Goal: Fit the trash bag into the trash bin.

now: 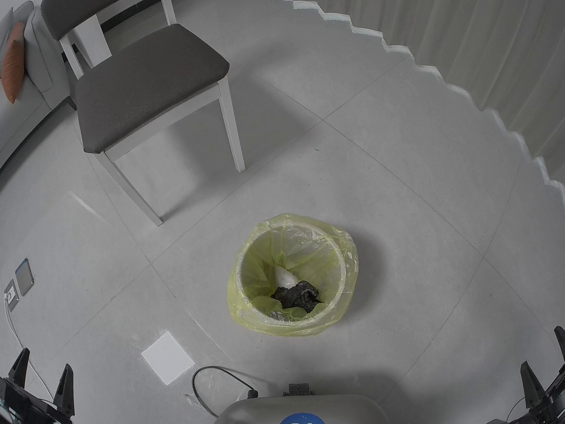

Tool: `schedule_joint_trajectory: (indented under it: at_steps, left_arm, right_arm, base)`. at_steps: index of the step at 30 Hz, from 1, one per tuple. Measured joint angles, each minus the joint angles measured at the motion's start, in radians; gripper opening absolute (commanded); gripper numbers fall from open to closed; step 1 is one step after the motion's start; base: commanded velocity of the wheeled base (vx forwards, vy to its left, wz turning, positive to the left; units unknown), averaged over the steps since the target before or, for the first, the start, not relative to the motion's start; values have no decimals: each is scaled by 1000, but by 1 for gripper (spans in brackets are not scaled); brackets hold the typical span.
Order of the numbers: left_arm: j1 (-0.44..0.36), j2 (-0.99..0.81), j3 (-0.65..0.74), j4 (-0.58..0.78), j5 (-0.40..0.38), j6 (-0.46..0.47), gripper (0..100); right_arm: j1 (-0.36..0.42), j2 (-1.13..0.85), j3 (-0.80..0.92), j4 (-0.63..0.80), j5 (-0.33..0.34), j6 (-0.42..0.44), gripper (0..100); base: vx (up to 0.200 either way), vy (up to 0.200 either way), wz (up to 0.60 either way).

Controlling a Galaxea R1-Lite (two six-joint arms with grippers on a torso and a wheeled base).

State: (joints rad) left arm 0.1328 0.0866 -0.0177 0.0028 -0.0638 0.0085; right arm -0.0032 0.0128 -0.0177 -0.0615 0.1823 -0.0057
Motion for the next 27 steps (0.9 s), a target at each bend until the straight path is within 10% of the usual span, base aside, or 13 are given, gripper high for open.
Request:
schedule_joint_trajectory:
  at_steps: [19, 27]
  left_arm:
    - [-1, 0, 0, 0, 10, -8, 100]
    - [-1, 1, 0, -1, 10, -6, 100]
  right_arm:
    - [0, -1, 0, 0, -42, -35, 100]
    - [0, -1, 0, 0, -42, -39, 100]
  base:
    - [0, 0, 0]
    - [200, 0, 0]
